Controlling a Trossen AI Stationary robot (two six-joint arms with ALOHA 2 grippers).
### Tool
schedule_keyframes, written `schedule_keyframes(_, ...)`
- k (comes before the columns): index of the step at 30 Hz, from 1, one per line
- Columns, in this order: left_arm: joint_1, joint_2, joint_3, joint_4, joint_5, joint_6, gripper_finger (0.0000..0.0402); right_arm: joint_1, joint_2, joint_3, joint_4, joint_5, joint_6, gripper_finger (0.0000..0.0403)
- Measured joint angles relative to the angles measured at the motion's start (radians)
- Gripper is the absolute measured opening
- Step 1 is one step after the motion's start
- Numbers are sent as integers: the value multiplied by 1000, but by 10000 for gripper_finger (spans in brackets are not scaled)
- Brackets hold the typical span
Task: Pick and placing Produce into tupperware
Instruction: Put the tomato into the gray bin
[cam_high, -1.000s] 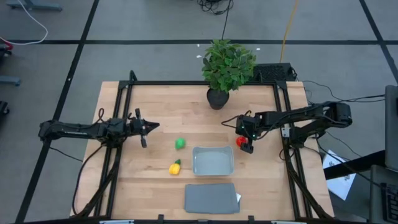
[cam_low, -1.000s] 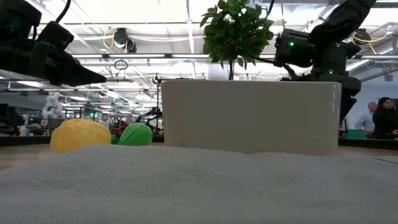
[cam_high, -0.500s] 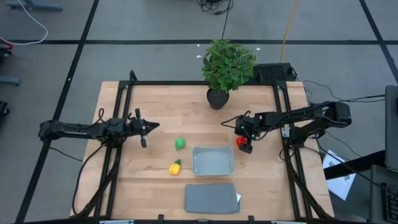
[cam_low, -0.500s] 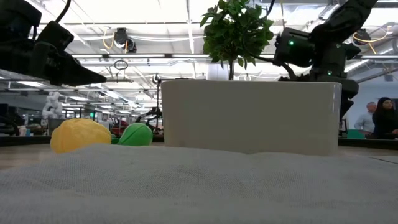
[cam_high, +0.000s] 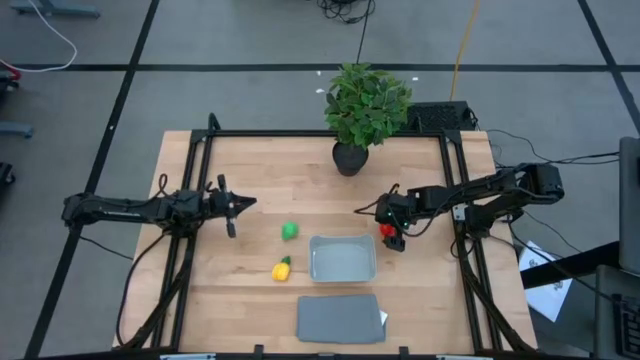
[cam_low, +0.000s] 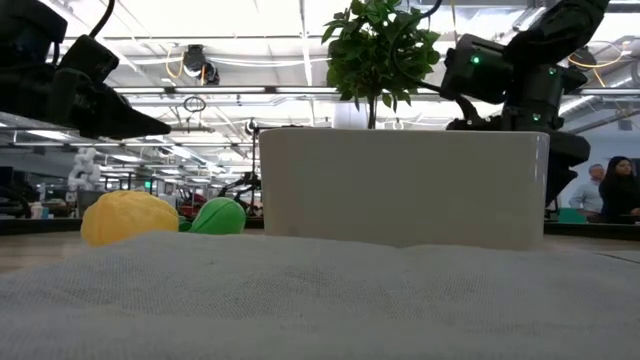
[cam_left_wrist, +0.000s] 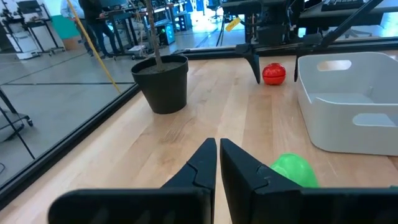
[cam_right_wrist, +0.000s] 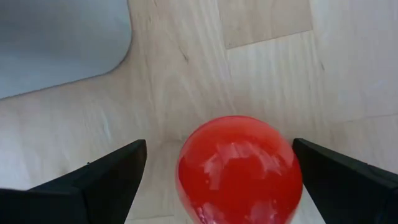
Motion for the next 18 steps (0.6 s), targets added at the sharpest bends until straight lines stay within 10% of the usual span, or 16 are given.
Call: schedule_keyframes(18,0,0,0,-10,0,1,26,3,44,2,-26,4,-43,364)
